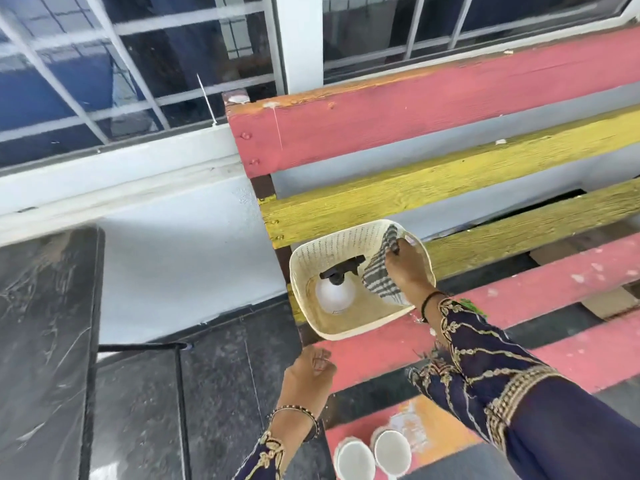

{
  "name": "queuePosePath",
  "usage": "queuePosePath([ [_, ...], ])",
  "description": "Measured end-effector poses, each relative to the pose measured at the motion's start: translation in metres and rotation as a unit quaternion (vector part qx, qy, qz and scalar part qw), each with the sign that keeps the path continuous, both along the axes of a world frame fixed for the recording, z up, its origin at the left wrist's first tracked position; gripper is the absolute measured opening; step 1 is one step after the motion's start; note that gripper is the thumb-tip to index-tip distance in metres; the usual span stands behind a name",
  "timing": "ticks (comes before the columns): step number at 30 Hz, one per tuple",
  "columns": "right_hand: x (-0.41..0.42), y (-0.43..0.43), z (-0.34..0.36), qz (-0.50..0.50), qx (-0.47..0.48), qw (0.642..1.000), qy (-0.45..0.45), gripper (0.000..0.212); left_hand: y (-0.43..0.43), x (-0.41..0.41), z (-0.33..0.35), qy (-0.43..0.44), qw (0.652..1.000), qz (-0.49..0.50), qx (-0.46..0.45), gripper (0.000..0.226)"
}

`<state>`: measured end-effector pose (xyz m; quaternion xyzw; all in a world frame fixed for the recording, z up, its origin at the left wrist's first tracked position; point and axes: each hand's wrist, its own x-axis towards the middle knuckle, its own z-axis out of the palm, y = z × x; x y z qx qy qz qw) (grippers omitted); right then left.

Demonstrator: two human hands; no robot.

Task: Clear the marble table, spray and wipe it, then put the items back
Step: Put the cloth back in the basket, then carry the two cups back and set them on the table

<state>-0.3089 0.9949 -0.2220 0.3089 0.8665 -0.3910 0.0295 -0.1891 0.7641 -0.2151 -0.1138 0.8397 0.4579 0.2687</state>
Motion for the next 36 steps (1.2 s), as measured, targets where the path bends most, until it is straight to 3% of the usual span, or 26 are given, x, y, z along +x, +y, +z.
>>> queuePosePath([
  [2,-0.002,0.000,-0.009,0.027,0.033,0.999,-0.025,0.033,-0.002,0.001,-0.008,-0.006,1.000,-0.012,-0.011,0.016],
  [7,-0.004,0.006,-0.016,0.111,0.251,0.961,-0.023,0.036,-0.001,0.004,-0.024,-0.005,0.999,-0.031,-0.021,0.017],
  [10,-0.006,-0.001,-0.020,0.168,0.162,0.971,-0.055,0.036,0.003,0.007,-0.030,-0.008,0.999,-0.045,-0.024,0.018],
  [12,-0.003,-0.005,-0.024,0.151,0.104,0.981,-0.055,0.035,0.005,0.009,-0.033,-0.016,0.998,-0.053,-0.025,0.018],
  [21,0.058,-0.016,-0.008,0.096,0.026,0.994,0.043,0.026,0.007,0.034,-0.035,-0.052,0.990,-0.123,-0.041,0.015],
  [27,0.132,-0.035,0.015,0.092,-0.015,0.990,0.104,0.022,0.005,0.059,-0.033,-0.086,0.975,-0.195,-0.070,0.029],
  [29,0.165,-0.044,0.007,0.113,-0.055,0.989,0.081,0.020,0.002,0.069,-0.036,-0.093,0.967,-0.221,-0.089,0.040],
  [32,0.215,-0.056,-0.012,0.176,-0.074,0.981,-0.028,0.026,-0.003,0.082,-0.043,-0.103,0.952,-0.266,-0.112,0.056],
  [36,0.269,-0.066,-0.050,0.322,0.040,0.928,-0.182,0.063,-0.006,0.099,-0.057,-0.102,0.933,-0.308,-0.155,0.061],
])
